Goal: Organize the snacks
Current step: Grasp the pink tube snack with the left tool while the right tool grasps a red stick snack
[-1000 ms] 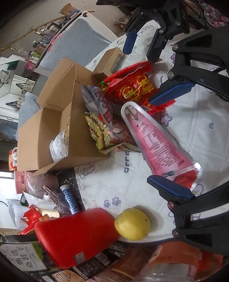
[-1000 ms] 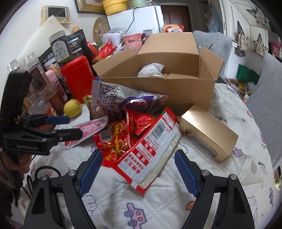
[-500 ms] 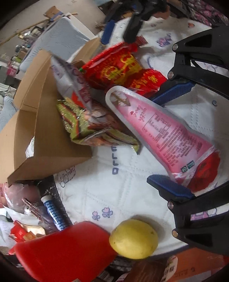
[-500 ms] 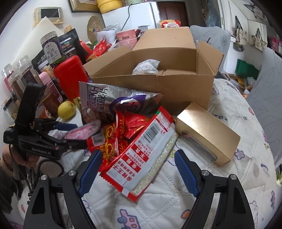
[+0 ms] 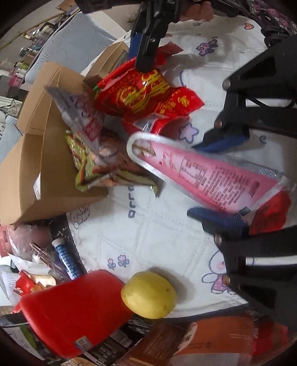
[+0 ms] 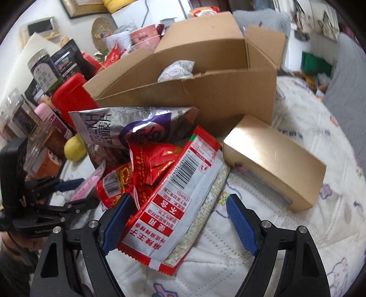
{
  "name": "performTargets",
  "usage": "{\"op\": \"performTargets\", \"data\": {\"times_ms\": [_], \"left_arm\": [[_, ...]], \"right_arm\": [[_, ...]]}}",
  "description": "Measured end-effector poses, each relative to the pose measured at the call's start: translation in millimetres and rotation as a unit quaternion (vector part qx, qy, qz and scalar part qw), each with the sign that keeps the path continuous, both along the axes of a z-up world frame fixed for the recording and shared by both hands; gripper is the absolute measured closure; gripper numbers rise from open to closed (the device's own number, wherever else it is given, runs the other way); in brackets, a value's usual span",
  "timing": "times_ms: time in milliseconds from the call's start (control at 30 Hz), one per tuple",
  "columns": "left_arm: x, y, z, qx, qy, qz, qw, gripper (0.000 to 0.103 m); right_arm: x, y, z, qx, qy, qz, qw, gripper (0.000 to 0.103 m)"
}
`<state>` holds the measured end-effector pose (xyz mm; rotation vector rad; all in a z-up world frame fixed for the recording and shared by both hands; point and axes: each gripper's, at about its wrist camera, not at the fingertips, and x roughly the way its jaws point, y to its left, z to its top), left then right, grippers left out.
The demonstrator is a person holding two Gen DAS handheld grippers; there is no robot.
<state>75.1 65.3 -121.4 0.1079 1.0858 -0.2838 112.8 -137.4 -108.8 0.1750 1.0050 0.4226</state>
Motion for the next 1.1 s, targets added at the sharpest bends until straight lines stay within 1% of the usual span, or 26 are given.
{"op": "performTargets", "data": {"times_ms": [33,67,167,233,267,333,367,433,467,533,600,633,700,767,900,967,1100], "left_arm": [[-3,-2,1,0.000,-0.001,0.001,1.0000,0.063],[-5,-3,2,-0.002,0.000,0.002,1.0000,0.064],[-11,-4,6,-0.021,0.000,0.015,0.9997,0.066],[-16,-3,10,-0.036,0.002,0.032,0.9988,0.068],[-20,-4,12,-0.042,0.004,0.039,0.9984,0.068],[-22,-4,11,-0.047,0.009,0.054,0.9974,0.071],[-24,-5,11,-0.048,0.010,0.061,0.9969,0.071],[-28,-6,11,-0.057,0.013,0.071,0.9958,0.072],[-29,-5,11,-0.063,0.016,0.075,0.9950,0.073],[-33,-5,12,-0.076,0.021,0.083,0.9934,0.073],[-36,-7,12,-0.081,0.020,0.091,0.9924,0.073],[-33,-7,11,-0.081,0.019,0.093,0.9922,0.073],[-36,-10,10,-0.087,0.020,0.096,0.9914,0.073],[-37,-13,9,-0.095,0.023,0.103,0.9899,0.073],[-39,-14,2,-0.106,0.025,0.127,0.9860,0.073],[-40,-13,0,-0.111,0.022,0.138,0.9840,0.073],[-42,-18,-1,-0.097,0.013,0.137,0.9857,0.073]], "right_arm": [[-1,-2,0,0.009,0.005,0.003,1.000,0.031],[-2,-3,0,0.013,0.008,0.005,1.000,0.032],[-8,-3,3,-0.002,0.004,0.003,1.000,0.041],[-12,-4,6,-0.013,0.002,0.006,1.000,0.052],[-15,-5,7,-0.014,0.002,0.008,1.000,0.054],[-18,-4,9,-0.019,-0.003,0.012,1.000,0.062],[-20,-4,12,-0.022,-0.009,0.014,1.000,0.065],[-24,-3,18,-0.034,-0.024,0.012,0.999,0.075],[-27,-4,22,-0.042,-0.033,0.010,0.998,0.077],[-30,-6,28,-0.065,-0.051,0.000,0.997,0.086],[-33,-11,31,-0.097,-0.066,-0.017,0.993,0.089],[-33,-15,30,-0.100,-0.066,-0.020,0.993,0.089],[-30,-23,24,-0.084,-0.049,-0.020,0.995,0.089],[-29,-24,18,-0.082,-0.043,-0.018,0.996,0.089],[-29,-13,13,-0.098,-0.057,-0.008,0.994,0.089],[-28,-9,10,-0.097,-0.061,-0.003,0.993,0.089],[-20,-8,4,-0.098,-0.065,0.000,0.993,0.088]]}}
